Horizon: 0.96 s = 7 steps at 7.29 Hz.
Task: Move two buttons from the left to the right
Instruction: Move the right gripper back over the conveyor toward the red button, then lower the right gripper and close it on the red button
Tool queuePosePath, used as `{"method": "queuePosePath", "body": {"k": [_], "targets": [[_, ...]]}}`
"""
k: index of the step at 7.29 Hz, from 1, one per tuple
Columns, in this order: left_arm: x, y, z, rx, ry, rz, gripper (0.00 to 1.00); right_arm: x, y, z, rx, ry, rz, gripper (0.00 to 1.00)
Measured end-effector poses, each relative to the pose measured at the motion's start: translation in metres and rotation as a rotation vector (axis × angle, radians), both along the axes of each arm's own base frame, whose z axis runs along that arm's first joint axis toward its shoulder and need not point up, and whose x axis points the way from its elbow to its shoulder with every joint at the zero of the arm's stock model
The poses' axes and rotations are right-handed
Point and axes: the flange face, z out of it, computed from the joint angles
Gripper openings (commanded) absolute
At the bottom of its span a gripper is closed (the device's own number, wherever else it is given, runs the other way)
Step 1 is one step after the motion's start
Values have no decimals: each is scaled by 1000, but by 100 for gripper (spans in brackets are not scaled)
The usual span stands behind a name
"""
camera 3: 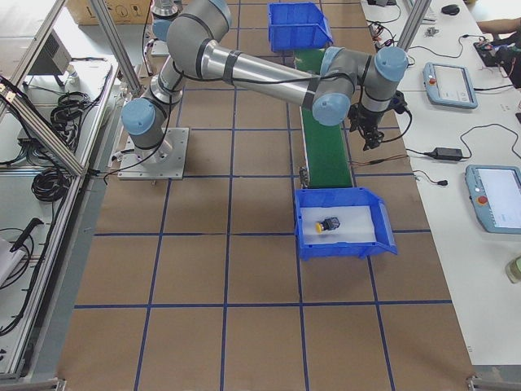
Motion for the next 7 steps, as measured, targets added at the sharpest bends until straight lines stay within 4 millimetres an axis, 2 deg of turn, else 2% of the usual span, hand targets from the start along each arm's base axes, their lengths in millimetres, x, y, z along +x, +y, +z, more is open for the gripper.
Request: {"method": "queuePosePath", "body": {"k": [2,3,4,7], "targets": [[1,5,4,-4,-2,-2,100,104,12,-11,25,-12,-121,89],[1,6,5,-4,-2,-3,100,158,22,-17,14,-11,-185,89],[2,7,5,-2,-2,-2,100,204,35,-24,10,-12,-245,90],[3,7,6,-1,-2,1,100,293,69,-39,45,-23,-408,90]]}}
